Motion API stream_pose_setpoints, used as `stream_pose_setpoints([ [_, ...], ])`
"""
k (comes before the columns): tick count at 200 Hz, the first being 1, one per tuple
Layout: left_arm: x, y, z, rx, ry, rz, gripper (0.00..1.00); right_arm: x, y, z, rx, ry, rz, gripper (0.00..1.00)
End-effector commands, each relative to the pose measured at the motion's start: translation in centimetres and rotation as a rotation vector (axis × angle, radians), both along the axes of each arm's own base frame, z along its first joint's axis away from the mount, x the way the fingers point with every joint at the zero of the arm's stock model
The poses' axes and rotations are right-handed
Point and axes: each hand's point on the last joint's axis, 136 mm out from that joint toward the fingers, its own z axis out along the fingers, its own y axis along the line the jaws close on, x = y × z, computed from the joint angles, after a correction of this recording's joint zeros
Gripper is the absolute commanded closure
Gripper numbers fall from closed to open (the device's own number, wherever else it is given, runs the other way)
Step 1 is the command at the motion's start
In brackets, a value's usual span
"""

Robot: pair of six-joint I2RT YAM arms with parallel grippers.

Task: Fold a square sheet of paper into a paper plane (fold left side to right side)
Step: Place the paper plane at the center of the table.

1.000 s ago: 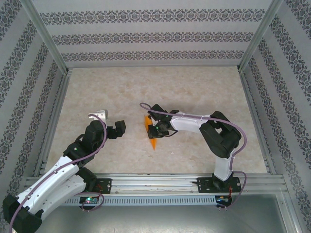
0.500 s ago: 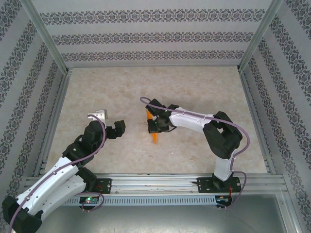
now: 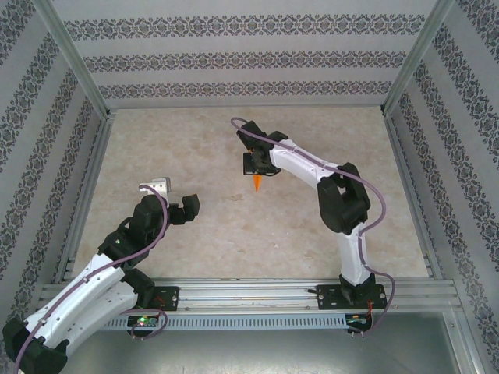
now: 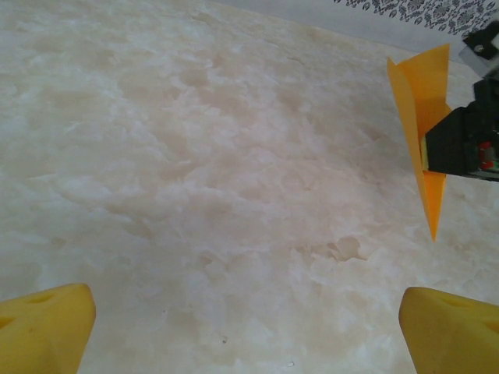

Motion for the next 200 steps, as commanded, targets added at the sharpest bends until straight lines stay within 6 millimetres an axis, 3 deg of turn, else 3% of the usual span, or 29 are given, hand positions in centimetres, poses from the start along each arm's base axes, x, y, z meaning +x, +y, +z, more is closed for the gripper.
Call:
stream_pose_setpoints([
  [1, -0.3, 0.4, -0.3, 0.02, 0.014, -0.006, 0.0, -0.2, -1.2, -0.9, -0.078, 0.069, 0.01, 1.0],
  [107, -0.2, -0.1, -0.4, 0.001, 0.03, -0.019, 0.0, 0.3, -1.6, -5.6, -0.108, 0.202, 0.012, 1.0],
  [154, 0.0, -0.4, -0.5, -0.001, 0.036, -0.029, 0.0, 0.2, -1.8, -6.7, -0.1, 0.224, 0.001, 1.0],
  [200, 0.2, -0.5, -0.5, 0.004, 0.037, -0.031, 0.0, 0.0, -1.8, -7.4, -0.089, 0.241, 0.001, 0.88],
])
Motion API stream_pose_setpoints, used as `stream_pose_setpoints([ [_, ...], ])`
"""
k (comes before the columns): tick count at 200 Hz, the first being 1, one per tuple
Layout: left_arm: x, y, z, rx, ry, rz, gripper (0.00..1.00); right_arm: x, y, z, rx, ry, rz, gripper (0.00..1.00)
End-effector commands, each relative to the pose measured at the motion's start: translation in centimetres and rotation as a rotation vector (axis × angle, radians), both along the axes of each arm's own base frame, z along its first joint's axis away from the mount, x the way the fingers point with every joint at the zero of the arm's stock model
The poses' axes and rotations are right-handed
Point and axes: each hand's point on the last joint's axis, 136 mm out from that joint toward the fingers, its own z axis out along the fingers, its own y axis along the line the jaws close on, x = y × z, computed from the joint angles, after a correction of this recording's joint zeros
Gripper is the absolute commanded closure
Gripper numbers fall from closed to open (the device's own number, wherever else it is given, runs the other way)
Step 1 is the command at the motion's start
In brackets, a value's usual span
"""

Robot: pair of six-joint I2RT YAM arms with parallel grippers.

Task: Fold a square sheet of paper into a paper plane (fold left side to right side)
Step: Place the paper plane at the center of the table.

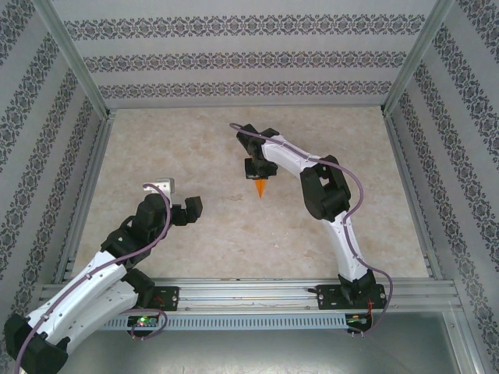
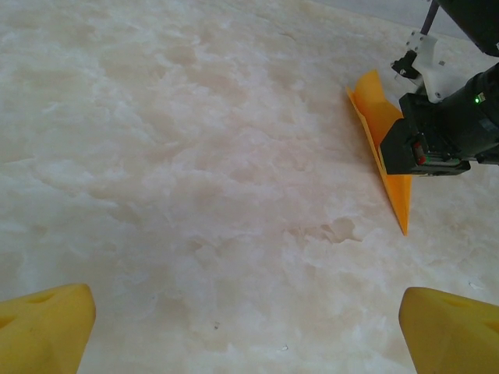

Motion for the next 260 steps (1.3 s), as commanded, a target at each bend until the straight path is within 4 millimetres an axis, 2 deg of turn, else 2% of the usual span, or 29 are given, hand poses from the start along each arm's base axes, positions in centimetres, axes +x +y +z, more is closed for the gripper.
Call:
stream_pose_setpoints([
  [1, 0.2, 0.4, 0.5, 0.006, -0.007, 0.008, 0.0, -0.5, -0.4, -1.5, -0.006, 0.043, 0.002, 0.88],
  [30, 0.2, 0.4, 0.6, 0.013, -0.008, 0.009, 0.0, -0.6, -0.5, -1.6, 0.001, 0.046, -0.002, 0.81],
  [88, 0.2, 0.6, 0.6, 0.025, -0.006, 0.009, 0.0, -0.6, -1.0, -1.0, -0.006, 0.034, -0.004, 0.57],
  [133, 0.2, 0.6, 0.6, 0.029, -0.005, 0.012, 0.0, -0.5, -0.9, 0.0, 0.003, 0.013, -0.001, 0.53],
  [197, 0.2, 0.7, 0.6, 0.029, -0.004, 0.012, 0.0, -0.3, -0.7, 2.8, 0.013, -0.04, 0.021, 0.53],
  [260, 0.2, 0.7, 0.7, 0.029, -0.004, 0.012, 0.0, -0.6, -0.7, 3.7, 0.008, -0.048, 0.034, 0.53],
])
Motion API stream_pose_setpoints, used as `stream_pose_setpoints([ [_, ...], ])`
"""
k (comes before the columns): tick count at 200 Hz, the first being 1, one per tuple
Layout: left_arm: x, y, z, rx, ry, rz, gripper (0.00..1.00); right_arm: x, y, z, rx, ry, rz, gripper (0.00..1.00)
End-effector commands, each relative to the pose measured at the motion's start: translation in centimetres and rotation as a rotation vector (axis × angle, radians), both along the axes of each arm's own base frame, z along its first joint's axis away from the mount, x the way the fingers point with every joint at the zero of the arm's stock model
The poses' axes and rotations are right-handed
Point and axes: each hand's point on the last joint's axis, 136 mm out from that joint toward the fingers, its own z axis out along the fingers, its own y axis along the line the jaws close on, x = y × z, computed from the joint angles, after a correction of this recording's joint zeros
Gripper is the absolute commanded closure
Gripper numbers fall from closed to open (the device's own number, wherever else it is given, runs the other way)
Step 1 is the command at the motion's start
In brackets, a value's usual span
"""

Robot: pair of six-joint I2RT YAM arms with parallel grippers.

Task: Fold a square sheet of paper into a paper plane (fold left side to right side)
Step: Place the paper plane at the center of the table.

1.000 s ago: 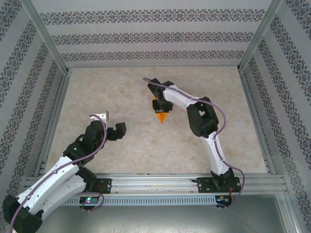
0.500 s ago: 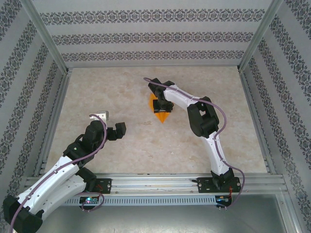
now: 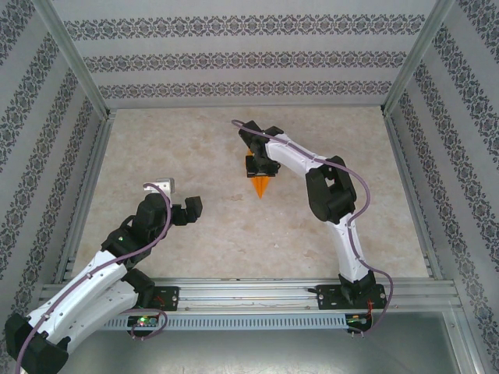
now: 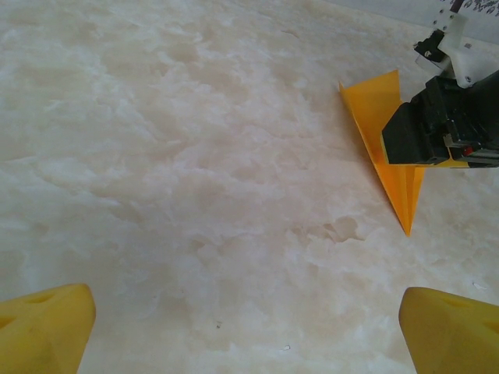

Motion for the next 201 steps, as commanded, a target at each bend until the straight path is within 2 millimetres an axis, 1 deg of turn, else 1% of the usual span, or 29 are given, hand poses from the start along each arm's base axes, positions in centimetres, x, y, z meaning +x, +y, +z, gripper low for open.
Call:
stream_pose_setpoints([
  [1, 0.1, 0.6, 0.9, 0.025, -0.011, 0.009, 0.0, -0.6, -0.6, 1.7, -0.028, -0.018, 0.017, 0.52],
  [34, 0.1, 0.7, 1.0, 0.032, -0.013, 0.01, 0.0, -0.7, -0.8, 2.9, -0.033, -0.041, 0.024, 0.52],
  [69, 0.2, 0.7, 1.0, 0.033, -0.017, 0.016, 0.0, -1.0, -0.9, 4.8, -0.025, -0.069, 0.036, 0.52],
  [105, 0.5, 0.9, 0.7, 0.039, -0.01, 0.029, 0.0, -1.7, -1.2, 7.7, 0.0, -0.125, 0.064, 0.48],
  [126, 0.7, 1.0, 0.3, 0.043, -0.003, 0.039, 0.0, -2.5, -2.0, 9.6, 0.004, -0.169, 0.084, 0.46],
  [136, 0.9, 1.0, 0.2, 0.044, -0.004, 0.045, 0.0, -3.1, -2.5, 10.6, 0.007, -0.194, 0.096, 0.43],
  [155, 1.2, 1.1, 0.3, 0.038, -0.009, 0.052, 0.0, -4.3, -3.5, 12.2, 0.025, -0.24, 0.111, 0.32],
  [166, 1.4, 1.2, 0.4, 0.029, -0.012, 0.055, 0.0, -5.1, -4.4, 12.9, 0.03, -0.266, 0.11, 0.27],
  [188, 1.8, 1.3, 0.7, 0.003, -0.022, 0.057, 0.0, -7.0, -6.5, 13.9, 0.023, -0.312, 0.113, 0.2],
  [201, 2.1, 1.6, 0.9, -0.008, -0.027, 0.066, 0.0, -8.1, -8.0, 14.0, 0.014, -0.333, 0.104, 0.15],
])
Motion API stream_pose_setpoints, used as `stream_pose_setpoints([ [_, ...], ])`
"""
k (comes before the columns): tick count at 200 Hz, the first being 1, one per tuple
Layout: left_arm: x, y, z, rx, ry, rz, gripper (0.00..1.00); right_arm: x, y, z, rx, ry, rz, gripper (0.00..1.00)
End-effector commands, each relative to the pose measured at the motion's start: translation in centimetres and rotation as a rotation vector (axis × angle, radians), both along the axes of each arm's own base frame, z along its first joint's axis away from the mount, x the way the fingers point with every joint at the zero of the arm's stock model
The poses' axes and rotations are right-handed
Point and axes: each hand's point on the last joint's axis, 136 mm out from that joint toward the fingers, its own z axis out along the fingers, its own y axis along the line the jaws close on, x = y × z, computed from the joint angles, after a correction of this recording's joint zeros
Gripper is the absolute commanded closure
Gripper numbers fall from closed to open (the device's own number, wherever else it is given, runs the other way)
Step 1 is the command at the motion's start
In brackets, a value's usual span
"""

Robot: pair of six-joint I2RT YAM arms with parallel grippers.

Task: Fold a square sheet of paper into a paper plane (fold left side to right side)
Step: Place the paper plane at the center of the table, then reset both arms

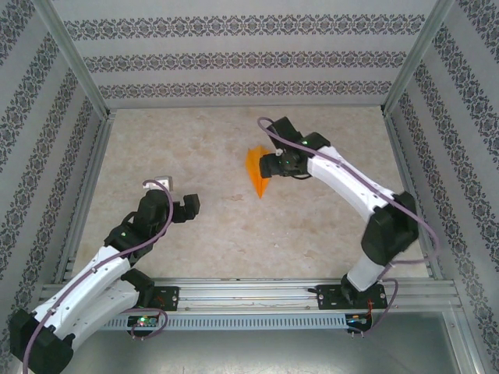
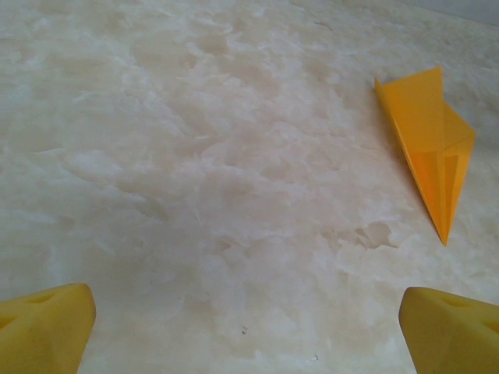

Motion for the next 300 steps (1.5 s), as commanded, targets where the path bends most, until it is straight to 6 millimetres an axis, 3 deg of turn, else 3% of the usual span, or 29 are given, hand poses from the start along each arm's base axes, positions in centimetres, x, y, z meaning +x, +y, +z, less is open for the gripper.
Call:
stream_pose_setpoints([
  [1, 1.1, 0.2, 2.1, -0.032, -0.066, 0.01, 0.0, -1.1, -2.6, 0.7, -0.03, -0.066, -0.014, 0.15],
  [43, 1.6, 1.5, 2.2, -0.051, -0.07, 0.058, 0.0, -4.2, -6.8, 1.1, 0.035, -0.166, -0.062, 0.02],
  [82, 1.9, 2.3, 1.3, -0.078, -0.072, 0.108, 0.0, -6.1, -10.2, 0.9, 0.143, -0.313, -0.12, 0.02],
  [131, 2.0, 2.9, 0.0, -0.083, -0.04, 0.144, 0.0, -6.9, -14.4, 0.0, 0.201, -0.425, -0.252, 0.02],
  [195, 2.0, 3.3, 0.6, -0.067, -0.035, 0.157, 0.0, -6.4, -17.6, -0.8, 0.166, -0.54, -0.343, 0.02],
  [238, 2.0, 3.5, 1.0, -0.045, -0.038, 0.157, 0.0, -5.8, -18.4, -1.3, 0.093, -0.625, -0.32, 0.02],
  [295, 2.3, 4.3, 0.6, 0.024, -0.018, 0.169, 0.0, -3.7, -20.2, -1.7, -0.04, -0.726, -0.33, 0.02],
  [296, 2.3, 4.3, 0.6, 0.024, -0.017, 0.169, 0.0, -3.9, -20.2, -2.8, -0.049, -0.706, -0.327, 0.02],
  [300, 2.3, 4.3, 0.6, 0.027, -0.017, 0.17, 0.0, -3.9, -20.4, -3.1, -0.057, -0.703, -0.329, 0.02],
])
